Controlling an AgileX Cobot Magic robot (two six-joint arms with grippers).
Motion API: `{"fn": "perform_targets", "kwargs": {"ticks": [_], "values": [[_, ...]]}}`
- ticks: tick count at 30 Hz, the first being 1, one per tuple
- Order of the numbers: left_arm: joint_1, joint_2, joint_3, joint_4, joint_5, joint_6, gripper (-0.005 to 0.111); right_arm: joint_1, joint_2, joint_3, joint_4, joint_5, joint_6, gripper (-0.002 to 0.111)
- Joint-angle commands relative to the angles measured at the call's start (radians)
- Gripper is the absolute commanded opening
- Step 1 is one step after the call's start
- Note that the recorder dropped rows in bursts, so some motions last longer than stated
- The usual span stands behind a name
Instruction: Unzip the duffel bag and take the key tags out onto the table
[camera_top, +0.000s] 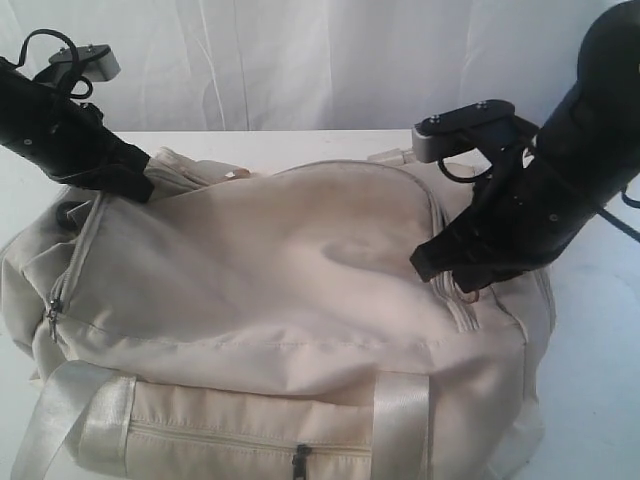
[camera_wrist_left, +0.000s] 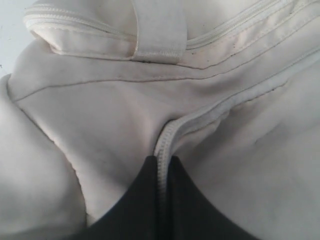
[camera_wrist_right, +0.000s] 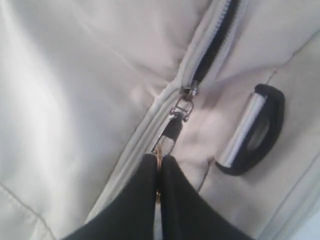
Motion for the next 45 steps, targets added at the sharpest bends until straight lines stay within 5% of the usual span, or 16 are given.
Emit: {"fn": "perform_targets", "kwargs": {"ticks": [1,25,28,30,34,36,45], "values": [[0.0,-0.007,-0.002,-0.018,0.043,0.003,0.0,-0.005,-0.111,0.036,0.029,0.076,-0.014,0.0],[0.0,-0.007,-0.002,-0.038,0.063,0.003,0.0,0.066,-0.593,0.429,0.243,0.172,-0.005,0.0],[0.0,-0.039,-0.002,-0.163,0.097,0.139,0.0,0.066,-0.593,0.429,0.243,0.061,-0.011,0.0],[0.0,-0.077,-0.002,-0.192,0.112,0.172,0.0,0.066,-0.593,0.425,0.226,-0.006,-0.011,0.009],[0.0,-0.126,-0.002,-0.199,0.15,0.179,0.0,0.066,-0.593,0.425,0.226,-0.097,-0.011,0.059],[0.0,-0.149,-0.002,-0.199,0.17,0.179,0.0,0.066,-0.593,0.405,0.219,-0.11,-0.011,0.071],[0.0,-0.192,-0.002,-0.202,0.204,0.198,0.0,0.066,-0.593,0.311,0.146,-0.209,-0.011,0.071]]}}
